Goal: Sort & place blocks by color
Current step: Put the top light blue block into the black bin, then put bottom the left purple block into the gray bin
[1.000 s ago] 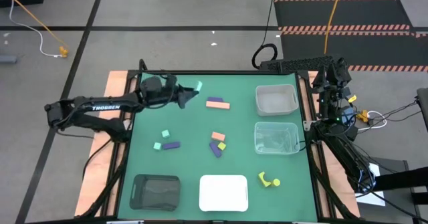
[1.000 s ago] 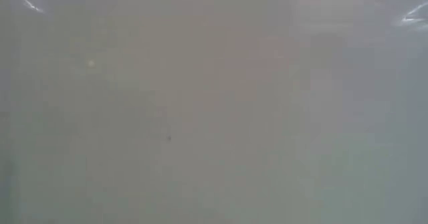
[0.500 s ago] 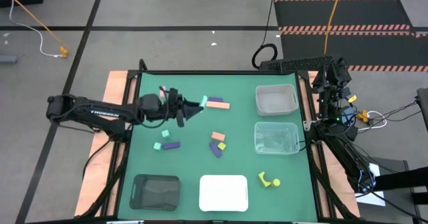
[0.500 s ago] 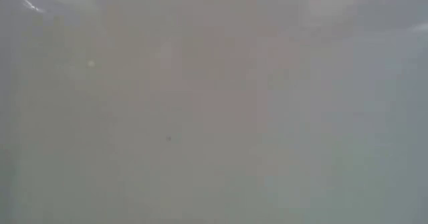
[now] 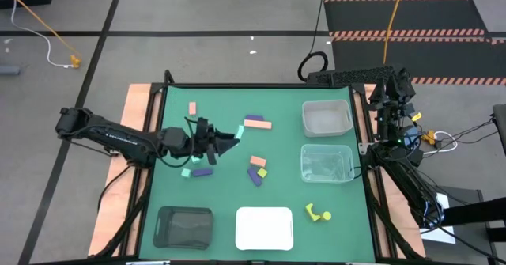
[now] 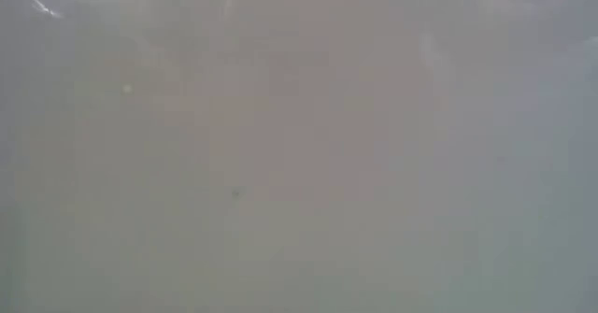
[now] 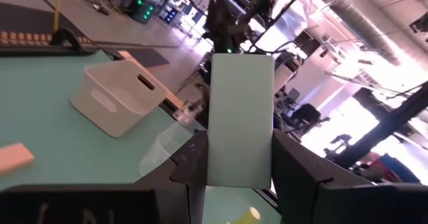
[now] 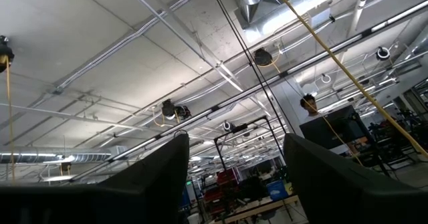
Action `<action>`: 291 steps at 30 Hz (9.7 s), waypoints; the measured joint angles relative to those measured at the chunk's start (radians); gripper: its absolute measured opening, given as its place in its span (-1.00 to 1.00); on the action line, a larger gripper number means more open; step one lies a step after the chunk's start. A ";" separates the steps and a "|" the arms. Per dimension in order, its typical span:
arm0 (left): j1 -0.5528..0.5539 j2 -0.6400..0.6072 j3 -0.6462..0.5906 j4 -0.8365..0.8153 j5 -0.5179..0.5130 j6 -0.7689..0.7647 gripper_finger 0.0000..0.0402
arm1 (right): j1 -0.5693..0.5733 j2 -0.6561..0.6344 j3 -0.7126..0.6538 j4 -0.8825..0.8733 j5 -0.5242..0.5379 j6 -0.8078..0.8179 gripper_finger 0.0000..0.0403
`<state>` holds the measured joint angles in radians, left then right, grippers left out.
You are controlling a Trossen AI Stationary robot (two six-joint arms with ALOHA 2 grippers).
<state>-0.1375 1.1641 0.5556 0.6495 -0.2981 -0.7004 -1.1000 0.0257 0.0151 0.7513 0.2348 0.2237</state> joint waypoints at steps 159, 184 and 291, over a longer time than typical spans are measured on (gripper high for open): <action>-0.159 0.152 0.123 -1.202 0.114 0.322 0.16 | 0.755 0.874 0.479 -0.234 -0.489 0.492 0.17; -0.100 0.209 0.014 -1.133 0.206 0.393 -0.55 | 0.755 0.879 0.478 -0.286 -0.388 0.444 0.17; 0.191 0.351 0.373 -0.049 0.211 0.560 -0.69 | 0.997 1.421 0.681 0.344 -0.236 0.060 -0.63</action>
<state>0.0540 1.5150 0.9291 0.6003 -0.0873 -0.1404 -0.1028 1.4464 0.6960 1.0951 -0.0010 0.2833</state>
